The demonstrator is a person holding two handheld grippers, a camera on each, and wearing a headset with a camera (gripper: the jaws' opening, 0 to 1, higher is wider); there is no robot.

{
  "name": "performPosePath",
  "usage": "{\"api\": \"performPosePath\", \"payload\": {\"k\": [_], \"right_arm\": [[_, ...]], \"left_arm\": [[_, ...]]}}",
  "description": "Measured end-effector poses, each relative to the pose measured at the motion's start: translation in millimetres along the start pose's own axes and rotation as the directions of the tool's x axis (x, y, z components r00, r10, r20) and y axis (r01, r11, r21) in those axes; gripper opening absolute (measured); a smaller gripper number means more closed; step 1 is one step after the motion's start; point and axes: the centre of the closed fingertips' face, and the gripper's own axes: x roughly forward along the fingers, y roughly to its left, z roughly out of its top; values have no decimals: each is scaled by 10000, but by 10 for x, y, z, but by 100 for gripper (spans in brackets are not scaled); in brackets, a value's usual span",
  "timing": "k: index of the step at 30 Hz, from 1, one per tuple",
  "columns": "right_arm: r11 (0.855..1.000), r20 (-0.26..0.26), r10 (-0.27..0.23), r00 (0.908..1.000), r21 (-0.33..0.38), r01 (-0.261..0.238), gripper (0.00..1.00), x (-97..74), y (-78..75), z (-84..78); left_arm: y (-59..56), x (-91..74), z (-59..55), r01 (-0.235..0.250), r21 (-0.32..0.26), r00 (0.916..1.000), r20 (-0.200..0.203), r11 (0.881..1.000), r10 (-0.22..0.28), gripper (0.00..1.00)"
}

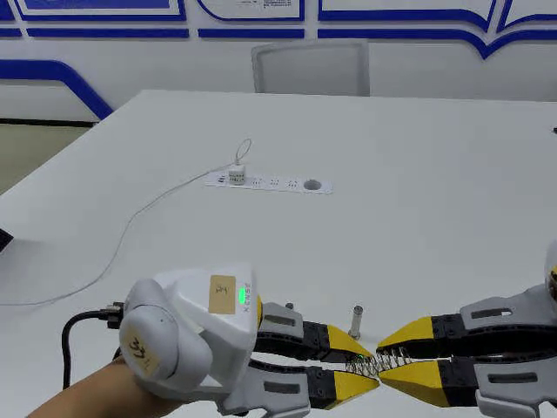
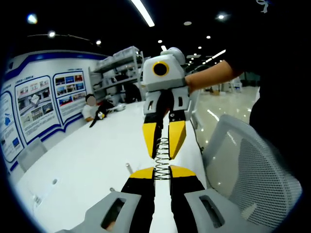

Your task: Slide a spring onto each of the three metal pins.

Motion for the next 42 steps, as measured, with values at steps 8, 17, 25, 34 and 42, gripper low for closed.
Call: {"api": "performPosePath", "payload": {"k": [8,17,25,34,42], "right_arm": [[9999,366,-13,9993,162,7,11,59,-3,114],[9990,512,-271,9983,368,253,11,83,-39,154],[9962,556,-784,9954,425,761,10,94,-117,172],[9948,580,-937,9939,453,911,11,85,-148,198],[9923,454,-1202,9917,347,1187,11,27,-230,189]], "left_arm": [[-7,31,6,-254,-230,9994,219,9994,259,10],[22,62,19,-648,-420,9971,376,9970,664,10],[107,40,11,-1161,-522,9920,443,9919,1185,11],[112,13,22,-1120,-1101,9907,654,9876,1196,16],[160,1,-72,-1406,-1630,9867,577,9765,1517,30]]}}
